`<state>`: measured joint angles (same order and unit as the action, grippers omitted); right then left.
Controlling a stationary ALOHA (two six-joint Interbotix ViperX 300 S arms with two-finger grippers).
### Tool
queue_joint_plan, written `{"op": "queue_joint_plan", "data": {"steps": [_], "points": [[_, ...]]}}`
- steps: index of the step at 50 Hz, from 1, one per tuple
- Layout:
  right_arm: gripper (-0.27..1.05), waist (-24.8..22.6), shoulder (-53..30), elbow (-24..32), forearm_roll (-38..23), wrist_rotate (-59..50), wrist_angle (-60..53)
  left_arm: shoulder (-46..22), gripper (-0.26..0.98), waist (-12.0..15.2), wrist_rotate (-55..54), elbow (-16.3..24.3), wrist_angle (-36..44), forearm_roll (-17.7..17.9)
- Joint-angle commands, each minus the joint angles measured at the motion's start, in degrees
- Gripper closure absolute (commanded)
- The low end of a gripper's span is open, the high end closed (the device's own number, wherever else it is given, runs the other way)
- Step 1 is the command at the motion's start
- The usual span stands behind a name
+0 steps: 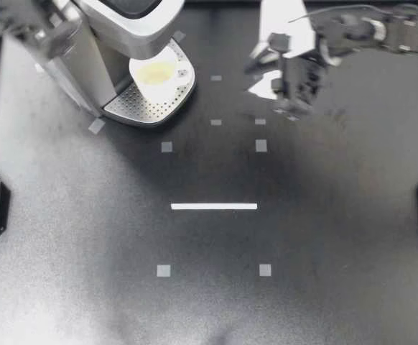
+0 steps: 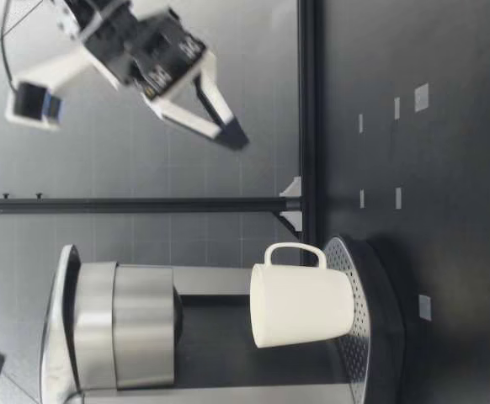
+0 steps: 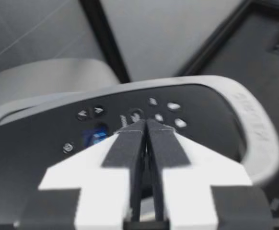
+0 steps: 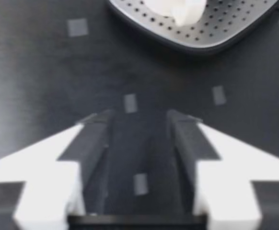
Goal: Place the coffee capsule inside the capsule container, then place the cup onto the center of the cup tray.
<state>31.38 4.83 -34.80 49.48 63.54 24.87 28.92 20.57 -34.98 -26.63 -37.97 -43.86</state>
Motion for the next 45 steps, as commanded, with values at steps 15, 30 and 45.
{"op": "queue_joint_plan", "data": {"steps": [15, 30, 45], "points": [[0.43, -0.7, 6.24, -2.81, 4.75, -0.09, -0.44, -8.88, 0.61, 0.53, 13.97, 18.81, -19.78, 7.65], [0.43, -1.05, 5.36, -2.64, 4.75, 0.35, -0.44, -14.59, 0.61, 2.2, 24.52, 26.46, -27.16, 17.84], [0.43, -1.23, 5.8, -3.43, 4.75, 0.44, -0.26, -15.47, 0.61, 3.69, 24.7, 25.05, -26.89, 18.28]]}}
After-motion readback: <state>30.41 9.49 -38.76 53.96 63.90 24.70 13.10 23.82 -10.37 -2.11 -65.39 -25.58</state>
